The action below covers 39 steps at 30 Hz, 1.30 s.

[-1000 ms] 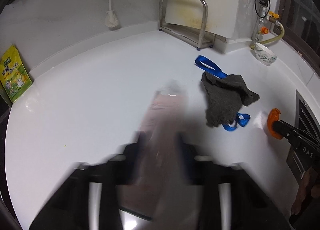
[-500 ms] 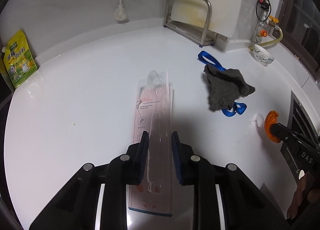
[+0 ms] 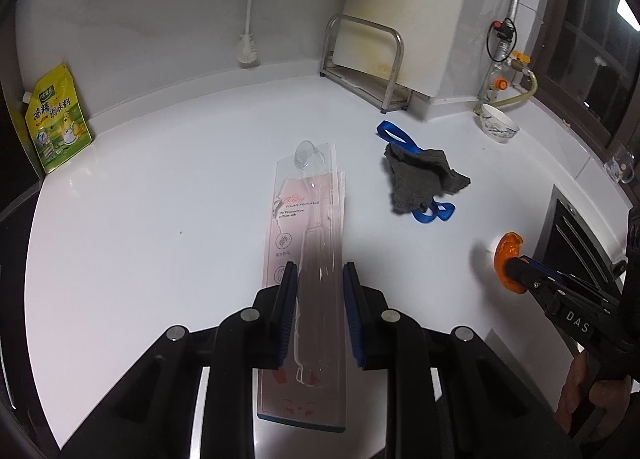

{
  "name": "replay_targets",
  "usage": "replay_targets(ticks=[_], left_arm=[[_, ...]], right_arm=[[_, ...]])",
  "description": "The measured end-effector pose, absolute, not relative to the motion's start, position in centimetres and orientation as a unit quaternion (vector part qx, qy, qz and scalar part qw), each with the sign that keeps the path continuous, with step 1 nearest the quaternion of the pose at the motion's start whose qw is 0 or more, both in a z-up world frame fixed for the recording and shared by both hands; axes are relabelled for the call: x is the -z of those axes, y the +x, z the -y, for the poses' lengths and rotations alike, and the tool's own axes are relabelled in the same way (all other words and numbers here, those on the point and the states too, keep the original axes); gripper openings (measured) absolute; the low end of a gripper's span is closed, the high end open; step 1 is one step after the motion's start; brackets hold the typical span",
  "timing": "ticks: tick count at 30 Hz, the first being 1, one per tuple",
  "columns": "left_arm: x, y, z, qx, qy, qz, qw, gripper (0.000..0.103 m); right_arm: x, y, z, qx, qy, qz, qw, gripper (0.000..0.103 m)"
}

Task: Collect trash
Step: 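Carry the peel and box over the grey bin and open both tools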

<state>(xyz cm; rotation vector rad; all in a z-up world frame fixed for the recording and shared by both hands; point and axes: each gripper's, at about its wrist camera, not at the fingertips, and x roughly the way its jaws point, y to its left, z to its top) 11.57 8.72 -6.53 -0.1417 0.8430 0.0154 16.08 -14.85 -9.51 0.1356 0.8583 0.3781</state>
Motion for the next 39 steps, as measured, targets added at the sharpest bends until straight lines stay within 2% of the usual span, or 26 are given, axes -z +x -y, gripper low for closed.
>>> replay_targets(ticks=[14, 20, 31, 39], left_arm=[[4.9, 4.3, -6.4, 0.04, -0.031, -0.416, 0.908, 0.023], [5.0, 1.0, -3.8, 0.007, -0.051, -0.422, 0.905, 0.023], [7.3, -5.1, 3.0, -0.042, -0.081, -0.446, 0.89, 0.023], [9.7, -7.2, 5.0, -0.055, -0.08, -0.472, 0.876, 0.023]], right_arm=[[8.3, 6.1, 15.6, -0.154, 0.077, -0.432, 0.885, 0.023], [8.6, 2.8, 17.2, -0.194, 0.036, -0.449, 0.871, 0.023], [10.3, -1.3, 20.4, -0.286, -0.006, -0.464, 0.838, 0.023], [13.0, -3.2, 20.9, -0.308, -0.012, -0.488, 0.816, 0.023]])
